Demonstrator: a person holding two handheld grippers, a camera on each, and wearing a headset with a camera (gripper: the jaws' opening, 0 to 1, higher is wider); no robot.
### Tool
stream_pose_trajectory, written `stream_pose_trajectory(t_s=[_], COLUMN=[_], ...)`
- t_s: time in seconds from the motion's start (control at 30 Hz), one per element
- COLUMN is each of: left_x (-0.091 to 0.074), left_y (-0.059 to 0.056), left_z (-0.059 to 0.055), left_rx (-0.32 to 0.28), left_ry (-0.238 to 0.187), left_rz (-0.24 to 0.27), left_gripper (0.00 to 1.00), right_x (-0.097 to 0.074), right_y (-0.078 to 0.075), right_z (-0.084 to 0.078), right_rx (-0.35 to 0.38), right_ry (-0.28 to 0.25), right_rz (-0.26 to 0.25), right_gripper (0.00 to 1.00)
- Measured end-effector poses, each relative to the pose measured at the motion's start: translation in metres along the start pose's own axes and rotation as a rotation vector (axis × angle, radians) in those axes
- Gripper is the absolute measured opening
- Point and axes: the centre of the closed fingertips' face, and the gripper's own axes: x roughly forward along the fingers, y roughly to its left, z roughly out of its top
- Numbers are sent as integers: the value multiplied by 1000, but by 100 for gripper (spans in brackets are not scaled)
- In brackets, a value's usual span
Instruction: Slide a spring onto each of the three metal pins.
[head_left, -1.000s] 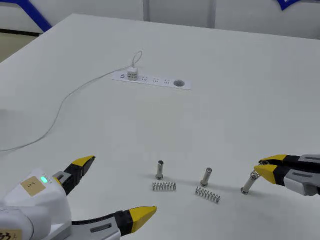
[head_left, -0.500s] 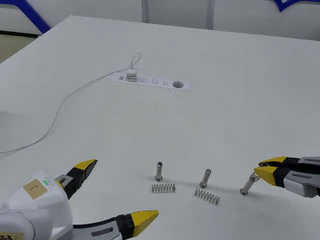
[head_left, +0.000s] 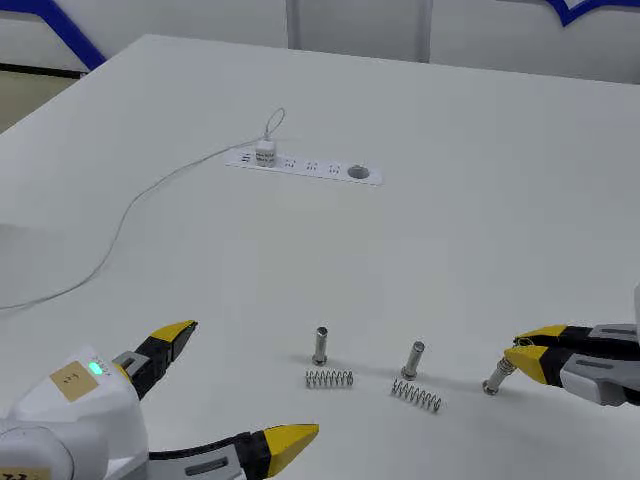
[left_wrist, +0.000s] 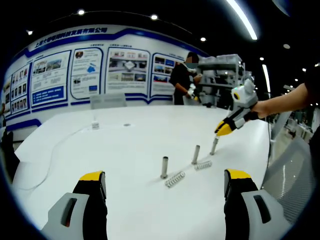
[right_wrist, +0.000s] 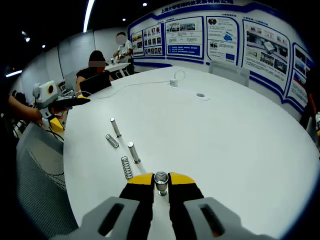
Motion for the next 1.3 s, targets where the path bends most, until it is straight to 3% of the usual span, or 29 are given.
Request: stream_pose_trajectory(t_s=[0.9, 1.3], left_x=[1, 1], left_y=[0, -2], left_z=[-7, -8], left_rx=[10, 18], left_ry=[31, 36], left_rz=[-1, -6], left_gripper=[99, 99], right_x=[24, 24], right_y=[-3, -3], right_z=[-31, -32], right_rx=[-21, -34], right_ry=[79, 79], right_rz=[-5, -7], right_gripper=[11, 12])
